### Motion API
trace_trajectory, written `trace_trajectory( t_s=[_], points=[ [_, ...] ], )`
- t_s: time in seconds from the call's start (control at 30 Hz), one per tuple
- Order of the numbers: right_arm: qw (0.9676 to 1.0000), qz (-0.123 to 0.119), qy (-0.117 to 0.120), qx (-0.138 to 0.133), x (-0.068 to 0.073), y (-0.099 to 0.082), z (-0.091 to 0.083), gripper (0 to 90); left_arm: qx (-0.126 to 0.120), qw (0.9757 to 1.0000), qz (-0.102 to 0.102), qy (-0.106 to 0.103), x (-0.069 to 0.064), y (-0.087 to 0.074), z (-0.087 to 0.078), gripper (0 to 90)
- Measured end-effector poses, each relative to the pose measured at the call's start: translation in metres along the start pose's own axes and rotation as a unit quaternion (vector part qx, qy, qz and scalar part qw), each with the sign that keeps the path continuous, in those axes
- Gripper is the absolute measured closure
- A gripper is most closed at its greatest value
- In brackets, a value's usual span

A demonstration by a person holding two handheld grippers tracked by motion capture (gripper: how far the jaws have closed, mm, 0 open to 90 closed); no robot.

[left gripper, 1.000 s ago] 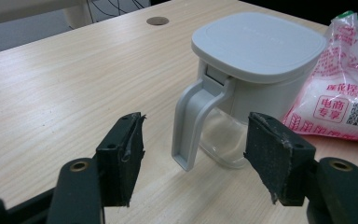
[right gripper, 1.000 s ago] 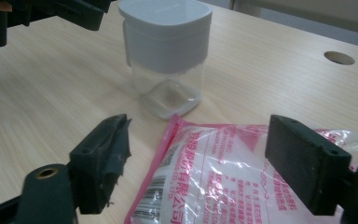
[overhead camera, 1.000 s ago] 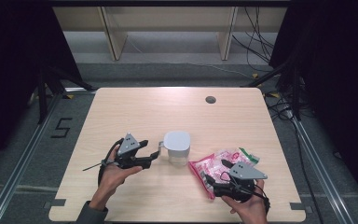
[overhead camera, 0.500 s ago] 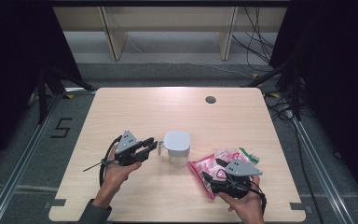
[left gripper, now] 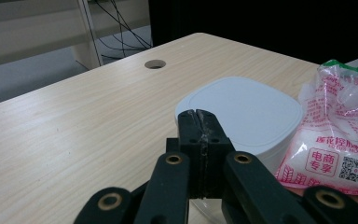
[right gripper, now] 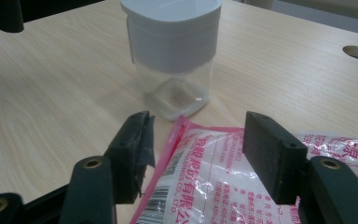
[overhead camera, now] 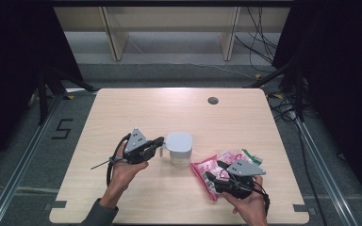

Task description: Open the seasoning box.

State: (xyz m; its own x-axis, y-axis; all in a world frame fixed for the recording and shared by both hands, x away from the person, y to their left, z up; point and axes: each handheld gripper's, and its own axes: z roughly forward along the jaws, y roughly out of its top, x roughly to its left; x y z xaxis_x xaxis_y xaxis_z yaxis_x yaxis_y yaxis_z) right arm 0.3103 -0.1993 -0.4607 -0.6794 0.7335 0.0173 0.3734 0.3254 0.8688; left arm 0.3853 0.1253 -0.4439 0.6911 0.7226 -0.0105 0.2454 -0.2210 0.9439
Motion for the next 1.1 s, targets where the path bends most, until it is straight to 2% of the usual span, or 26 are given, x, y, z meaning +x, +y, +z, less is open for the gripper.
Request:
trace_trajectory(
  t_s=[0.07,0.1,0.17,0.27,0.33,0.43,0.47,0.6,0.63,0.77,0.8,0.9,0.97,1.0,1.03,1.1],
  points=[
    [1.0,0.005,0.0,-0.001,0.001,0.0,0.0,46.1,0.003,1.0,0.001,0.0,0.002,0.0,0.002,88.9],
    [1.0,-0.005,0.0,-0.003,0.0,0.001,0.001,46.6,0.0,1.0,-0.004,-0.001,0.002,0.0,0.004,88.9],
    [0.9999,-0.008,0.006,-0.005,0.0,0.001,0.002,46.9,-0.001,0.9999,-0.009,-0.006,0.003,-0.001,0.007,88.6],
    [0.9998,-0.019,0.002,-0.001,0.001,0.002,0.003,47.6,0.006,1.0,-0.001,0.0,0.004,0.0,0.012,88.1],
    [0.9996,-0.027,0.004,0.002,0.001,0.003,0.004,48.8,0.004,0.9999,-0.011,-0.001,0.004,0.001,0.013,88.5],
    [0.9997,-0.026,0.003,0.003,0.002,0.003,0.004,50.5,0.006,1.0,-0.006,-0.001,0.006,0.001,0.014,88.6],
    [0.9993,-0.037,0.001,-0.003,0.0,0.003,0.004,50.5,0.004,1.0,-0.007,-0.001,0.006,0.001,0.014,88.5],
    [0.9994,-0.034,0.007,0.004,-0.001,0.003,0.006,52.1,-0.003,1.0,-0.009,-0.001,0.004,0.003,0.014,88.9],
    [0.9996,-0.029,0.003,0.005,0.0,0.003,0.005,53.1,-0.003,1.0,-0.006,-0.004,0.003,0.004,0.013,89.0],
    [0.9991,-0.04,0.012,0.006,0.0,0.004,0.007,57.7,0.0,1.0,0.005,-0.007,0.001,0.003,0.015,89.3],
    [0.999,-0.043,0.014,0.004,0.0,0.005,0.008,58.9,-0.003,1.0,-0.002,-0.009,0.001,0.002,0.016,89.3],
    [0.9988,-0.048,0.009,0.001,0.001,0.006,0.009,61.7,-0.005,1.0,0.0,-0.008,0.002,0.001,0.016,89.4],
    [0.9988,-0.046,0.015,0.004,0.002,0.007,0.011,64.5,-0.006,0.9999,-0.002,-0.009,0.001,0.001,0.016,89.3],
    [0.9993,-0.036,0.008,0.003,0.003,0.009,0.011,67.8,-0.002,1.0,-0.001,-0.008,0.002,0.001,0.015,89.3],
    [0.9986,-0.053,0.005,-0.003,0.001,0.01,0.012,69.9,-0.004,0.9999,0.0,-0.012,0.003,0.001,0.016,89.3],
    [0.9989,-0.047,0.005,-0.005,0.002,0.013,0.013,73.4,-0.007,0.9998,-0.01,-0.015,0.003,0.001,0.016,89.2]
  ],
)
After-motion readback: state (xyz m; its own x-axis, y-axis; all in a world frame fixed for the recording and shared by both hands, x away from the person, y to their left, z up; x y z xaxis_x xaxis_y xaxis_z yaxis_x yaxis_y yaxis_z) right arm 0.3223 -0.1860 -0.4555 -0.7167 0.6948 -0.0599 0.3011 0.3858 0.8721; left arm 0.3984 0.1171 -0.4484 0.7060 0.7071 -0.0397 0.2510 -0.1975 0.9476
